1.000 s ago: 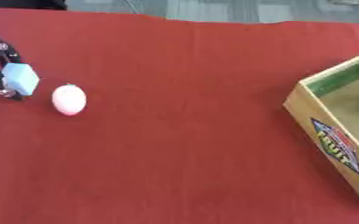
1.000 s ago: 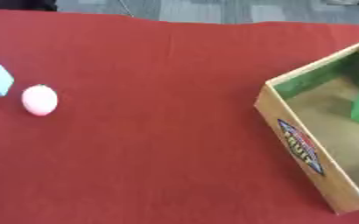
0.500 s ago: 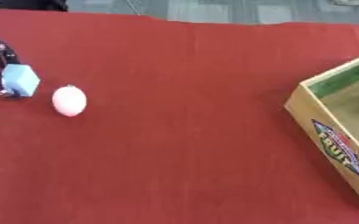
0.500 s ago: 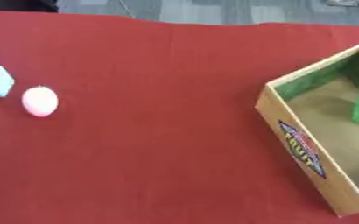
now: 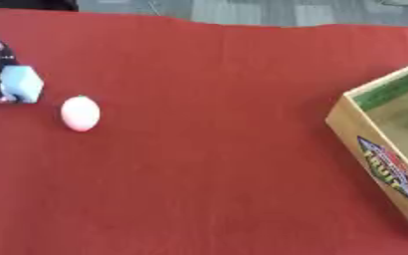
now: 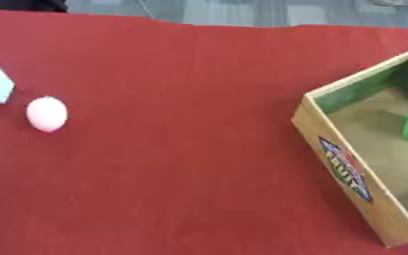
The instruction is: Pick up the objects with one hand, pass them to the other hand, and then place them into the box on the other side of the table.
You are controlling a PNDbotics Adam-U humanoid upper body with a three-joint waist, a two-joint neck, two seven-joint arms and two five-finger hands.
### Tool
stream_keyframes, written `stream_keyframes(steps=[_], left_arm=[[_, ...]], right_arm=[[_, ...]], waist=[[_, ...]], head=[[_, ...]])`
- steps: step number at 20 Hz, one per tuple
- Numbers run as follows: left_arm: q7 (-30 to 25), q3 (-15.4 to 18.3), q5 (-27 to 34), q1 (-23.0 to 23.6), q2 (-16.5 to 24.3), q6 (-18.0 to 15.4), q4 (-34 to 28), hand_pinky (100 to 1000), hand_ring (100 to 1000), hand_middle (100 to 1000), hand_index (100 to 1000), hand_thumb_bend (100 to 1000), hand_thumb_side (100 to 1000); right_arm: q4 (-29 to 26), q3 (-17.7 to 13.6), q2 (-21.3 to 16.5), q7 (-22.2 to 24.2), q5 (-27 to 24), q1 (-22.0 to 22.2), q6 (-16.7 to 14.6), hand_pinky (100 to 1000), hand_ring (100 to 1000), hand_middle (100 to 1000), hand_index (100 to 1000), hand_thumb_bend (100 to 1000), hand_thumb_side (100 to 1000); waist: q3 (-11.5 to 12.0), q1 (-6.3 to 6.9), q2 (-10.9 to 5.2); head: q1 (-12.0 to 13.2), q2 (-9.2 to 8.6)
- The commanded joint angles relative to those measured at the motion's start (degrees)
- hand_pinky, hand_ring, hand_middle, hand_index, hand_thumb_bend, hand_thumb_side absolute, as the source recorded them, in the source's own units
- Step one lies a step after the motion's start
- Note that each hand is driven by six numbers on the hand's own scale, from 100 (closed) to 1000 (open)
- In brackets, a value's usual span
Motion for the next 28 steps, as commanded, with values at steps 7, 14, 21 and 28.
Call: stream_keyframes(steps=[7,14,21,28], left_arm=[[7.7,-1.6,9.4,4.0,5.2,-1.4,-15.9,745,590,466,409,306,100],[10.2,-5.0,21.1,7.9,2.2,5.9,-28.3,725,566,452,412,288,100],[14.1,-7.5,24.0,9.6,-5.1,11.3,-31.3,708,552,446,408,246,100],[16.5,-9.3,21.5,10.7,-10.7,11.9,-31.8,703,550,445,407,243,100]], right_arm=[[-0.5,0.0,-1.0,0.9,-1.5,-1.3,0.1,814,822,741,836,400,218],[-2.2,3.4,0.8,4.3,-3.4,-6.8,0.7,817,827,746,841,424,182],[-4.5,8.3,6.1,9.6,-4.1,-14.5,1.9,823,835,754,846,443,160],[-6.7,13.5,13.9,14.8,0.3,-21.9,1.7,837,855,774,855,533,124]], waist=[[2.5,-0.33,-5.16],[4.2,-0.18,-8.24],[4.5,-0.25,-9.9],[4.3,-0.75,-10.49]], head=[[-1.0,1.15],[-2.4,2.57],[-3.8,3.6],[-4.6,4.35]])
